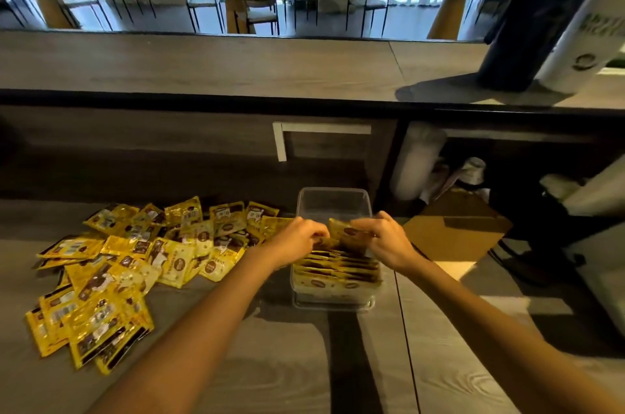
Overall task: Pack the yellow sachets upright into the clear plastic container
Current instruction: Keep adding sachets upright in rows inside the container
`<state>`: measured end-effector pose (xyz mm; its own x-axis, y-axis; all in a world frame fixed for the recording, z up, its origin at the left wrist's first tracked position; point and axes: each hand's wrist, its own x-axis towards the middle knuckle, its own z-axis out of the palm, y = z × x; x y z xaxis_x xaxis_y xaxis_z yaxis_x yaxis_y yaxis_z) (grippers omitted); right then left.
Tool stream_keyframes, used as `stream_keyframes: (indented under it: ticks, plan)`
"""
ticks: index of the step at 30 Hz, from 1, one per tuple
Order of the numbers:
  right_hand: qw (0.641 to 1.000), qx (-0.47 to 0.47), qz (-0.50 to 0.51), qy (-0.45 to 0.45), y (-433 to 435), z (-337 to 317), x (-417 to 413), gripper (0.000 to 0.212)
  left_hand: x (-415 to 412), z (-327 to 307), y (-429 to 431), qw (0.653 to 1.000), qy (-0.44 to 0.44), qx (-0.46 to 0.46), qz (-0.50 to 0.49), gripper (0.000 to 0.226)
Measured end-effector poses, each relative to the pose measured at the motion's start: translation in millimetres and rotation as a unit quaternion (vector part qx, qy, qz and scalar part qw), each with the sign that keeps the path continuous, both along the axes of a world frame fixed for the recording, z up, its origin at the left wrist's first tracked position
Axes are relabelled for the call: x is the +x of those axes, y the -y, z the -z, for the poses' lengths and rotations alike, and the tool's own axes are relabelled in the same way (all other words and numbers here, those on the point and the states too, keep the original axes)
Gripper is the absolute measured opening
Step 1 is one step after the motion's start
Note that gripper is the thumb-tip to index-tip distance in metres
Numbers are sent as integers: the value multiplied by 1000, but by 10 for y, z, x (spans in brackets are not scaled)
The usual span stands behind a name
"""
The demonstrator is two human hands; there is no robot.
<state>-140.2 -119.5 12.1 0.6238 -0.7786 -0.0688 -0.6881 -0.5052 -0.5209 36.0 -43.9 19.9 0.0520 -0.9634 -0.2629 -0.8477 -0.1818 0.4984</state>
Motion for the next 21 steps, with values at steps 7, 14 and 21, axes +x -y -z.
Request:
stream_keyframes:
  ticks: [7, 14, 21]
  plan:
    - [992, 69, -47, -89, 10, 16, -61, 29, -21, 5, -10, 997, 3, 71, 26, 33]
    - [991, 105, -57, -64, 33, -2, -49, 25, -11, -37, -29, 992, 46, 110, 49, 35]
    - [981, 116, -100, -121, 29, -10, -23, 39, 41, -23, -46, 987, 8, 140, 82, 44]
